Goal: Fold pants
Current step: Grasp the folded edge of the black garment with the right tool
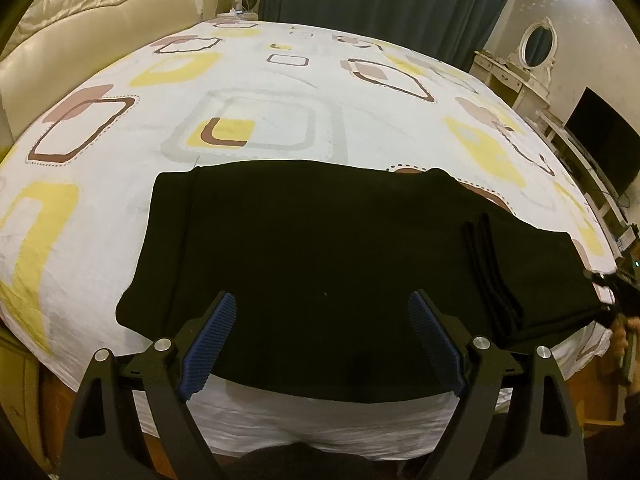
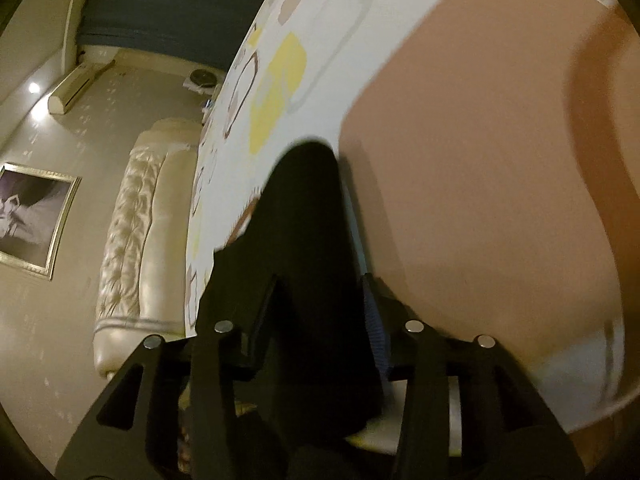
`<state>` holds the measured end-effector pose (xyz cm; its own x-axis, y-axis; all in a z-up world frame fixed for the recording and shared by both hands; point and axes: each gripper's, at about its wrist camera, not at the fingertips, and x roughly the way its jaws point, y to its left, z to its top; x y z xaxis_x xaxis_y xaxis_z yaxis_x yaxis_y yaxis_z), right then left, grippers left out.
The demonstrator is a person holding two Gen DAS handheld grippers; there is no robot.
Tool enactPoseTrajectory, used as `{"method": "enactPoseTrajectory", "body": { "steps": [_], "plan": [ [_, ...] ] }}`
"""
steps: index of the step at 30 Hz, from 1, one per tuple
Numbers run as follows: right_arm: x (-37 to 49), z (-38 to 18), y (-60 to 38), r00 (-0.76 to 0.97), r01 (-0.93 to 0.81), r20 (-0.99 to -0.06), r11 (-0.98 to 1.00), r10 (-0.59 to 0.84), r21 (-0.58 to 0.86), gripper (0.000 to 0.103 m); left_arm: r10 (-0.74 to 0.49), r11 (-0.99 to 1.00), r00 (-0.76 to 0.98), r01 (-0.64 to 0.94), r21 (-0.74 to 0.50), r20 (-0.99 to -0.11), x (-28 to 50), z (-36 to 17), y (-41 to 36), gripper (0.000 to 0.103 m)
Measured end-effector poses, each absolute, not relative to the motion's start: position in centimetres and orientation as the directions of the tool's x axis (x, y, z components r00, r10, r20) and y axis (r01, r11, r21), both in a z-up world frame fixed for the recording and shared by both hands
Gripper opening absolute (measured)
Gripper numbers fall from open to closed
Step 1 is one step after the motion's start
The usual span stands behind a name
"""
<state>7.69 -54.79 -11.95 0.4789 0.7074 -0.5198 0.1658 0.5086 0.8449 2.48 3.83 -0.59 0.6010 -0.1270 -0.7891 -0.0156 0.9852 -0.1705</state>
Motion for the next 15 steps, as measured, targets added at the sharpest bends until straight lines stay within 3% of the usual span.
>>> {"method": "enactPoseTrajectory", "body": {
  "steps": [5, 9, 15],
  "plan": [
    [4.7, -12.4, -55.3, 0.461, 0.157, -0.499, 0.486, 0.733, 0.859, 0.045, -0.126, 0.986, 0.605, -0.007, -0.164, -0.786, 2.4, -0.4, 3.7, 0.087],
    [4.0, -12.6, -55.0, 0.462, 0.143, -0.545, 0.548, 0.699, 0.824, 0.028, -0.117, 0.988, 0.609, -0.009, -0.154, -0.784, 2.3, -0.3, 3.7, 0.087],
    [3.5, -13.0, -54.8, 0.488, 0.144, -0.551, 0.56, 0.677, 0.816, 0.028, -0.113, 0.986, 0.608, -0.026, -0.163, -0.785, 2.4, -0.4, 4.2, 0.087]
  ]
}}
